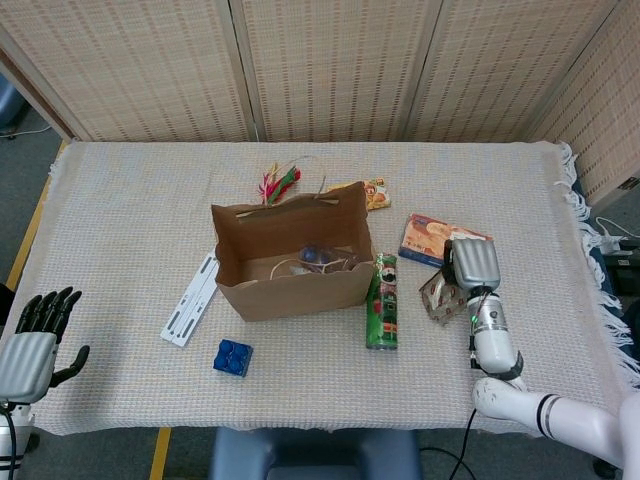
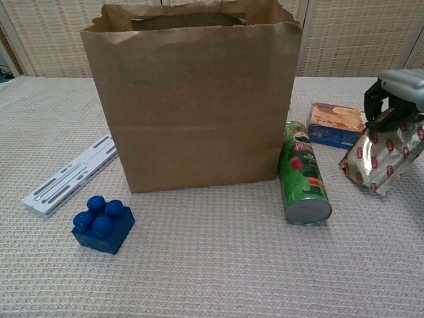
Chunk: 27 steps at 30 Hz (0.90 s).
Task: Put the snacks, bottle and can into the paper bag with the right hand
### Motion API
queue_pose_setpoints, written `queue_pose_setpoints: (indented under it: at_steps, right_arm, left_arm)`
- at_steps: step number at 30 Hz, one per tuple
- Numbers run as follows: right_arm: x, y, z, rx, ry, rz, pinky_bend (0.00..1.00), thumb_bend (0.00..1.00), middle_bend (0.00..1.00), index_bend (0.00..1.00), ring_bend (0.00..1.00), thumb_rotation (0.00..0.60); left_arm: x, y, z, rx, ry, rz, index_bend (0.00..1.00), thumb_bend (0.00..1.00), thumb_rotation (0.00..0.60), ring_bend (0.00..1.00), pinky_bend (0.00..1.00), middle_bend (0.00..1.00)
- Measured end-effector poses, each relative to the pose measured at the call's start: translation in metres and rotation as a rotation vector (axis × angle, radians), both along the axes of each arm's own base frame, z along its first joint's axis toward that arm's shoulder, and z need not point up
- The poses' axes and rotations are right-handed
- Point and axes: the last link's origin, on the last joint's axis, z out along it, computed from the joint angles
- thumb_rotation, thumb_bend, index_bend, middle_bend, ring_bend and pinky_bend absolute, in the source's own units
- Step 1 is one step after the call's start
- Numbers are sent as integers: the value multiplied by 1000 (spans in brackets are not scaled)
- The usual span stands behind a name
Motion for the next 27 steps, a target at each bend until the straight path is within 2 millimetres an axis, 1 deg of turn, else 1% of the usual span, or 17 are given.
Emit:
queue_pose_setpoints:
  at_steps: [4, 7, 13, 14, 16, 19, 22, 23, 25, 27]
  right_arm:
    - [3, 6, 17, -35, -62, 32, 992, 427, 727, 918, 808, 600]
    - [9, 10, 37, -69, -110, 55, 999, 429, 731, 927, 814, 600]
    - [26, 18, 89, -159, -212, 100, 1000, 431, 732, 929, 817, 600]
    - [30, 19, 100, -181, -224, 113, 1000, 431, 732, 929, 817, 600]
    - [38, 19, 115, -220, -250, 136, 1000, 431, 733, 929, 817, 600]
    - [54, 18, 134, -283, -318, 178, 1000, 431, 733, 929, 817, 600]
    - [75, 16, 154, -348, -378, 240, 1000, 431, 732, 929, 817, 600]
    - [85, 14, 161, -374, -397, 268, 1000, 431, 732, 929, 817, 600]
    - [102, 12, 171, -409, -418, 313, 1000, 431, 733, 929, 817, 600]
    - [122, 9, 181, -442, -436, 360, 1000, 431, 733, 929, 817, 600]
  left_arm:
    - [0, 0, 0, 2, 4, 1, 11, 375, 600, 0, 0, 0]
    - [1, 0, 0, 4, 7, 1, 11, 375, 600, 0, 0, 0]
    - [1, 0, 0, 6, 8, 2, 12, 376, 600, 0, 0, 0]
    - [1, 0, 0, 7, 8, 2, 12, 376, 600, 0, 0, 0]
    - [1, 0, 0, 7, 8, 2, 12, 375, 600, 0, 0, 0]
    - [1, 0, -1, 8, 9, 2, 12, 374, 600, 0, 0, 0]
    - [2, 0, 0, 9, 7, 3, 12, 375, 600, 0, 0, 0]
    - [2, 0, 0, 9, 6, 3, 11, 375, 600, 0, 0, 0]
    - [2, 0, 0, 9, 5, 3, 11, 375, 600, 0, 0, 0]
    - [2, 0, 0, 9, 5, 3, 11, 375, 600, 0, 0, 0]
